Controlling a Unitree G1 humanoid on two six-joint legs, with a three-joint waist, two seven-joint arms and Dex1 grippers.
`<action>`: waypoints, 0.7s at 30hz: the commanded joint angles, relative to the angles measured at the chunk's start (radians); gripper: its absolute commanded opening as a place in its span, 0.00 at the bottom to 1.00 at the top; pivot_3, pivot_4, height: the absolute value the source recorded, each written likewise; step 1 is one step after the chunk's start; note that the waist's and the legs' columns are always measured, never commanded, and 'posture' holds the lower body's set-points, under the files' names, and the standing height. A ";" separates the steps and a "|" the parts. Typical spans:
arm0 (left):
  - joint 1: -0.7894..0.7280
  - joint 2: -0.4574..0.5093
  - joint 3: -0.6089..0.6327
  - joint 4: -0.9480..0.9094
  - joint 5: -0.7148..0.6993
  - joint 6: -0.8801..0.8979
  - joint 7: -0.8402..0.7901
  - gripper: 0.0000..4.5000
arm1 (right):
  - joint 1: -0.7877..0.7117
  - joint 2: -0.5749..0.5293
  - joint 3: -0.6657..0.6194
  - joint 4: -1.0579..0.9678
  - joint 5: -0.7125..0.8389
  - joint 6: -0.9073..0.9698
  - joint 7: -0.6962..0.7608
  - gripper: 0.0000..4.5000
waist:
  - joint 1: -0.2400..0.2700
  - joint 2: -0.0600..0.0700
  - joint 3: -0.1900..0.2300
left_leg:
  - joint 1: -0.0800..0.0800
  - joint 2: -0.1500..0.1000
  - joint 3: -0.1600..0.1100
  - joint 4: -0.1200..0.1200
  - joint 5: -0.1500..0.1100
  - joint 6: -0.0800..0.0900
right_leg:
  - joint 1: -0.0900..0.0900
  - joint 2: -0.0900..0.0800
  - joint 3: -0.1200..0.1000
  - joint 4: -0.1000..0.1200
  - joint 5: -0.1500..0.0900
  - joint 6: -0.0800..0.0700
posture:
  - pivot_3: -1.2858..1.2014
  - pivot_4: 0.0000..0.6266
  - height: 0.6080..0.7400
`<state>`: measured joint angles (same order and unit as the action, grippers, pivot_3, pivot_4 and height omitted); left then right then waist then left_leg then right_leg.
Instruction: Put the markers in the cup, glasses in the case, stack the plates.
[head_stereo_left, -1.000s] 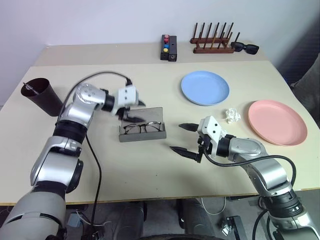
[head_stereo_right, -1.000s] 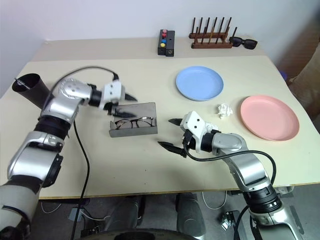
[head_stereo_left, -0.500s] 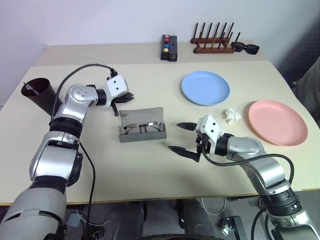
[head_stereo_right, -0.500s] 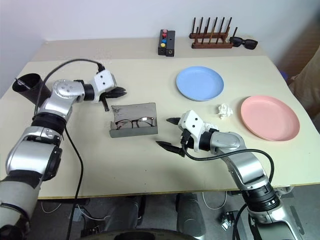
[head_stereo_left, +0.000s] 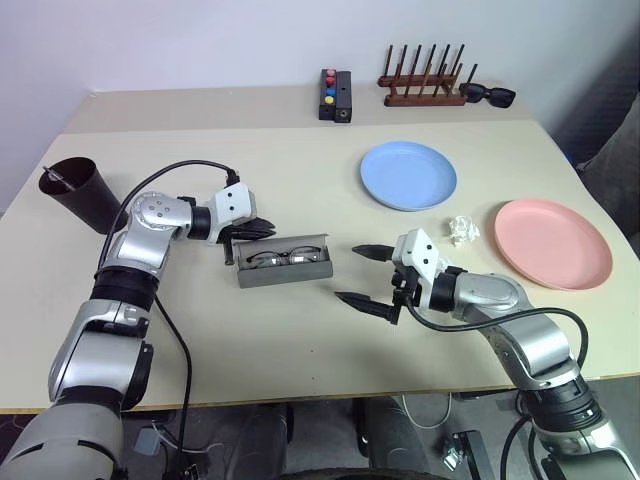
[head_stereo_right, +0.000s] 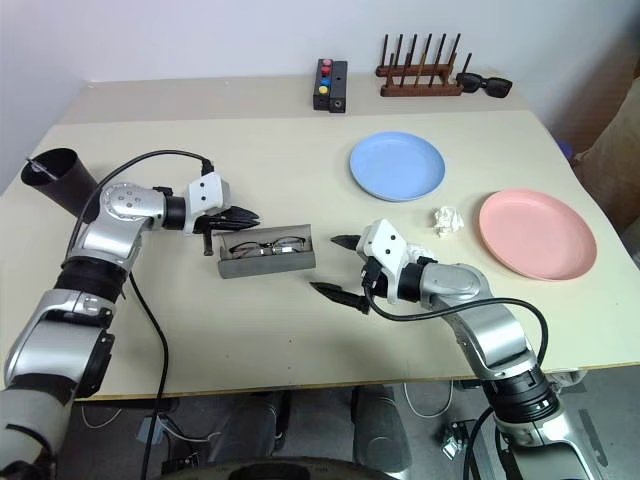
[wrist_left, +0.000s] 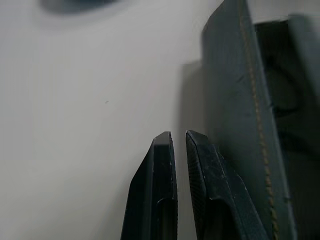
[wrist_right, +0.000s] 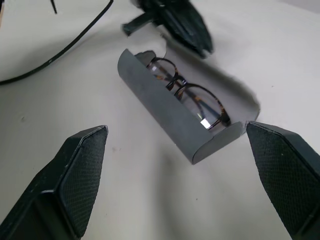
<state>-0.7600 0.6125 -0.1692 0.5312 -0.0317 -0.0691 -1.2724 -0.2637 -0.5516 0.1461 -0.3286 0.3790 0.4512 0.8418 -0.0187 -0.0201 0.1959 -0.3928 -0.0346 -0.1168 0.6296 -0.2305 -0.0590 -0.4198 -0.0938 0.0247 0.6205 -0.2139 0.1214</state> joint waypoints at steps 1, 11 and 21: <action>0.049 0.028 0.003 -0.145 -0.033 0.066 -0.033 0.09 | -0.017 0.010 -0.023 -0.014 0.019 -0.017 0.005 1.00 | 0.000 0.000 0.000 | 0.000 0.000 0.000 0.000 0.000 0.000 | 0.000 0.000 0.000 0.000 0.000 0.000 | 0.52 0.24 0.99; 0.129 0.031 0.000 -0.253 -0.017 0.115 0.027 0.09 | -0.029 0.009 -0.028 -0.004 0.006 -0.023 0.006 1.00 | 0.002 0.000 0.000 | 0.000 0.000 0.000 0.000 0.000 0.000 | 0.000 0.000 0.000 0.000 0.000 0.000 | 0.52 0.24 0.99; 0.211 0.009 0.190 -0.482 -0.268 0.229 0.119 0.09 | -0.272 -0.009 0.029 0.316 -0.320 -0.155 -0.171 1.00 | -0.008 0.001 0.000 | 0.000 0.000 0.000 -0.001 0.000 0.000 | -0.001 0.000 0.000 0.000 0.000 0.000 | 0.52 0.24 0.99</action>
<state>-0.5749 0.6091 -0.0151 0.1244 -0.2336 0.1183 -1.1501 -0.4931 -0.5504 0.1770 -0.0464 0.1102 0.3238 0.6967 -0.0272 -0.0194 0.1960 -0.3924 -0.0344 -0.1159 0.6280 -0.2305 -0.0591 -0.4216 -0.0940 0.0251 0.6205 -0.2139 0.1209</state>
